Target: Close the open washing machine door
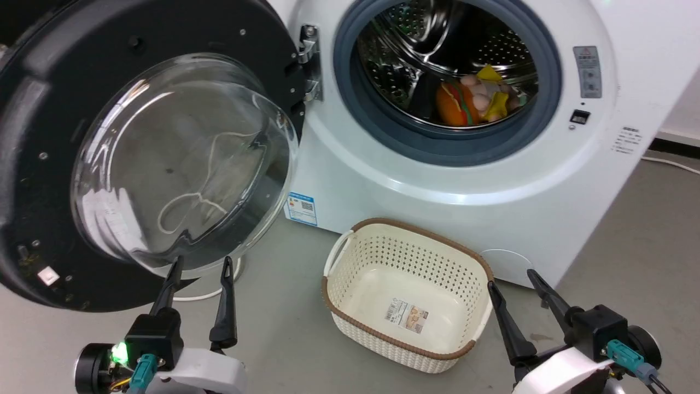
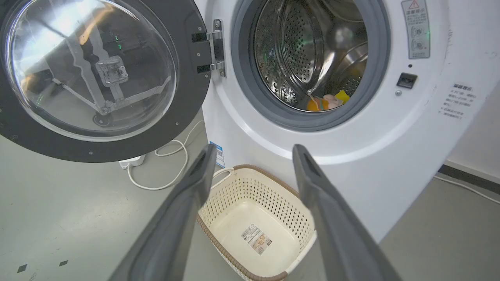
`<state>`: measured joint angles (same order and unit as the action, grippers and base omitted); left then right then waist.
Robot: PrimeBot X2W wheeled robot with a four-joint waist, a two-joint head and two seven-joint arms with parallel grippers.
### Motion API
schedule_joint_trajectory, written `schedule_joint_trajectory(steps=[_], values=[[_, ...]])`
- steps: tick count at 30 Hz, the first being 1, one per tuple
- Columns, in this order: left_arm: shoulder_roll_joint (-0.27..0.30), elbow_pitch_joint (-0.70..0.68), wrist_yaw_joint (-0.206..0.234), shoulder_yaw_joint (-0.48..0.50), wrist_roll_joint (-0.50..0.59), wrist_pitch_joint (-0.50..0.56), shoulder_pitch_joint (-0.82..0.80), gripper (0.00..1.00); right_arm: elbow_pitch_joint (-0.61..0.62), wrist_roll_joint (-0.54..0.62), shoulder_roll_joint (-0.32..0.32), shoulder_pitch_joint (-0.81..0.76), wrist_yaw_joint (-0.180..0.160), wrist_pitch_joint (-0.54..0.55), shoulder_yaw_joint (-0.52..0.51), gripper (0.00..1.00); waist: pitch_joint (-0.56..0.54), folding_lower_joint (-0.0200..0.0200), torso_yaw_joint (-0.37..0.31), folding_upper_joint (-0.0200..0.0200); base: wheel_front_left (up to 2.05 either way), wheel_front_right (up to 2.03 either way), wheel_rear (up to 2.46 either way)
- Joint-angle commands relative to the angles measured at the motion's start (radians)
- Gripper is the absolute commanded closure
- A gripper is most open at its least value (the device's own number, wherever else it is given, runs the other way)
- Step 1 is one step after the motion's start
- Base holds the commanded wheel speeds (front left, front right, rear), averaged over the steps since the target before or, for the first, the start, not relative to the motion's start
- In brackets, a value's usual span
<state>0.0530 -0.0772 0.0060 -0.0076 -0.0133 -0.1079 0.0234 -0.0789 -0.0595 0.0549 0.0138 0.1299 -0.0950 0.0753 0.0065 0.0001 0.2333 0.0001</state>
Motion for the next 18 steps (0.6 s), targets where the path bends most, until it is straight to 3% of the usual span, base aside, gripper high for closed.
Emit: schedule_joint_trajectory(steps=[1, 18], values=[[0.002, -0.009, 0.004, 0.004, -0.007, -0.010, 0.013, 0.00, -0.007, -0.007, 0.002, 0.017, 0.000, -0.010, 0.005, 0.00, 0.001, -0.0001, 0.008, -0.0001, -0.05, -0.05, -0.05], [0.001, -0.027, 0.000, 0.008, -0.006, -0.046, 0.023, 0.00, -0.038, -0.033, 0.006, 0.015, 0.000, -0.052, 0.026, 0.00, -0.003, -0.0001, 0.076, -0.0001, 0.00, 0.00, 0.00]])
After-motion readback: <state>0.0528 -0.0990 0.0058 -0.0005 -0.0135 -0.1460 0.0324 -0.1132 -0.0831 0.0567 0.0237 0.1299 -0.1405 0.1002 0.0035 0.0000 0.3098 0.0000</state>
